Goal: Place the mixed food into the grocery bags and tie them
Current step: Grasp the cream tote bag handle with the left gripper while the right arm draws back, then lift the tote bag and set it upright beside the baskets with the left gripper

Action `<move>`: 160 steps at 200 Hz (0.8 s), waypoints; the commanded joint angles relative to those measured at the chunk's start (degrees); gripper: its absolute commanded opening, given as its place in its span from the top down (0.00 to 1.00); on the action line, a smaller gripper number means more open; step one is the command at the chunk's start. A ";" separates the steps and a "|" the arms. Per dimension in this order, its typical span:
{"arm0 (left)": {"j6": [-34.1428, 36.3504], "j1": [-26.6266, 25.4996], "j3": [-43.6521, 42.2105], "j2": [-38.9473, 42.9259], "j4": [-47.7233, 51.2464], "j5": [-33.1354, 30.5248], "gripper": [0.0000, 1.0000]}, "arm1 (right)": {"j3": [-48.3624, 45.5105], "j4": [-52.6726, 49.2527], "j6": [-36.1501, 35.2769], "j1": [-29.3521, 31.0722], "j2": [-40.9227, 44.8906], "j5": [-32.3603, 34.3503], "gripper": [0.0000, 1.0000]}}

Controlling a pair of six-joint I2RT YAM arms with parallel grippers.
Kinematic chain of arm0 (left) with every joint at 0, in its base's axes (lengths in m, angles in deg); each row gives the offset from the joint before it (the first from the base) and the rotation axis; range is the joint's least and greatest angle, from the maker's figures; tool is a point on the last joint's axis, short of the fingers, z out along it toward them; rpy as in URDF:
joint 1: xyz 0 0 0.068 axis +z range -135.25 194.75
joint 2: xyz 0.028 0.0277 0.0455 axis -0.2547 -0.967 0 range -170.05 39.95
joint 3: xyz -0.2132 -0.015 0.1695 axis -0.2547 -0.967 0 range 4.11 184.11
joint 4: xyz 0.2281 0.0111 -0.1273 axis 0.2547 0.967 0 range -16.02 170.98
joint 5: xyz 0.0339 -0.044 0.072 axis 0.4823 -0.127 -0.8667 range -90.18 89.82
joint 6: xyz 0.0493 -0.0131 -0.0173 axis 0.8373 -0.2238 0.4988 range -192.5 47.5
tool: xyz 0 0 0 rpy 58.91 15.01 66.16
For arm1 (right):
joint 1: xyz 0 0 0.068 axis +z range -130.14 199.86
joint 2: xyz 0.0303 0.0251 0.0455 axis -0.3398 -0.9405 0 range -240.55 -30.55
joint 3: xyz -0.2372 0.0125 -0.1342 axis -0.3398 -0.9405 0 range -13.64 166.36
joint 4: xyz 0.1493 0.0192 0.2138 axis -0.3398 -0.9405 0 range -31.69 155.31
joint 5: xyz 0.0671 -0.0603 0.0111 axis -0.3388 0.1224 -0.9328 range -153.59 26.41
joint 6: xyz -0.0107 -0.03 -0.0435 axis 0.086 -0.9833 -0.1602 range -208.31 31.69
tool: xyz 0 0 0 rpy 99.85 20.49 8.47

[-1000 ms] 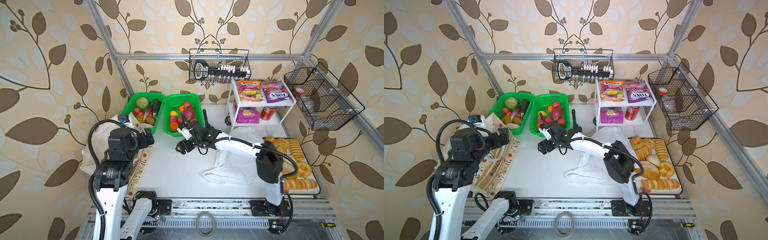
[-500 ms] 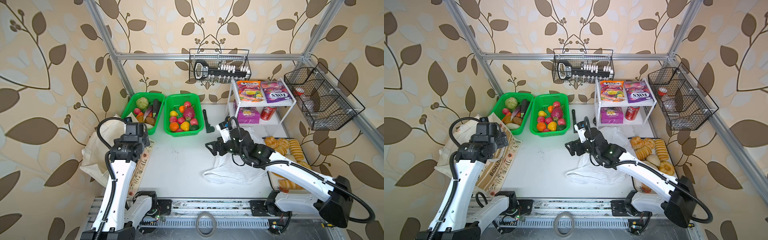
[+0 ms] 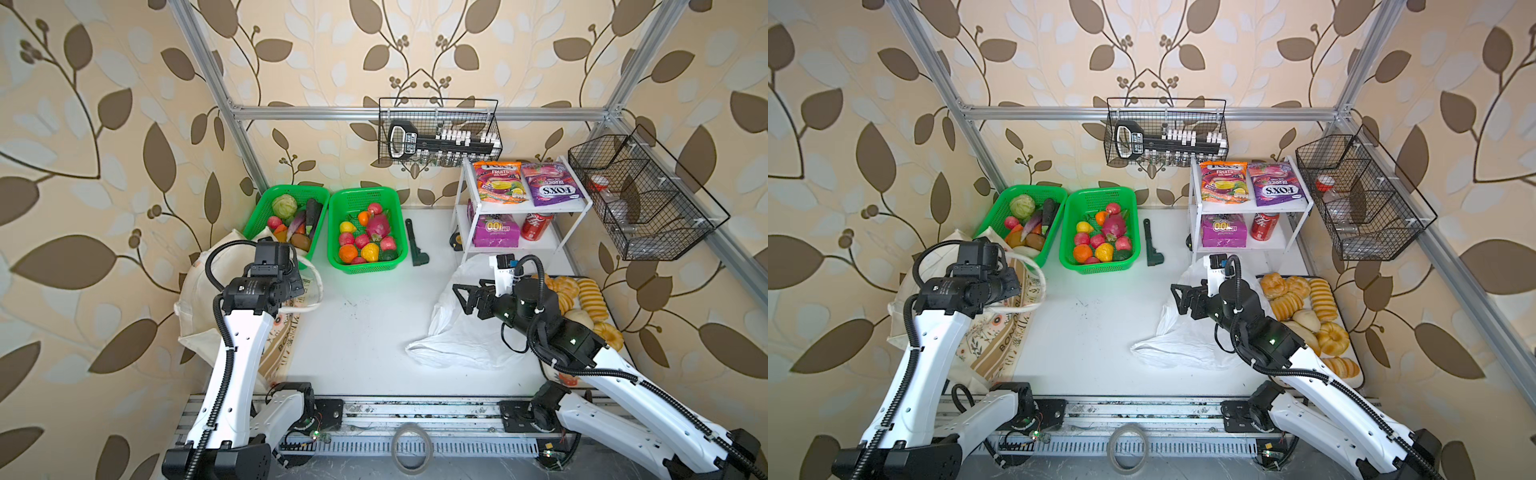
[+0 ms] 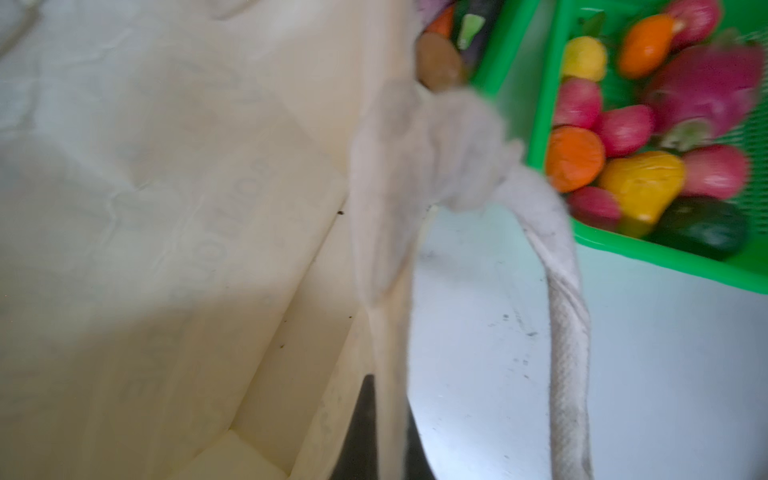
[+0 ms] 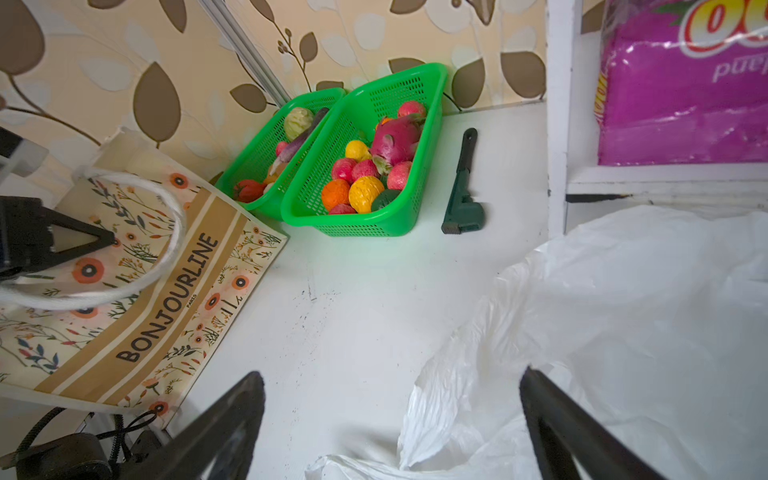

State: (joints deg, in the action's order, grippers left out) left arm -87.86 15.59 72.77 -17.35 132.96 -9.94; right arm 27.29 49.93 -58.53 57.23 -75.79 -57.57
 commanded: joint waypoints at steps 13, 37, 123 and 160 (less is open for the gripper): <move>-10.87 -8.90 8.36 -0.43 3.36 13.19 1.00 | -1.15 -1.72 2.40 -1.94 0.43 -0.47 0.04; -14.74 -19.91 11.82 -4.33 6.97 9.38 1.00 | -1.49 -1.26 2.71 -2.70 0.26 -1.44 0.04; -22.80 -42.83 19.74 -19.39 -3.23 6.40 0.99 | -1.95 -2.09 4.33 -3.97 0.76 -2.56 0.04; -20.72 -47.84 25.81 -28.68 -5.98 5.60 0.94 | -2.51 -3.45 4.73 -4.72 2.07 -2.04 0.04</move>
State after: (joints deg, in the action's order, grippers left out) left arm -108.58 -30.13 93.54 -41.85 131.94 -3.19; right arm 25.93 47.99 -54.88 53.05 -74.95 -59.56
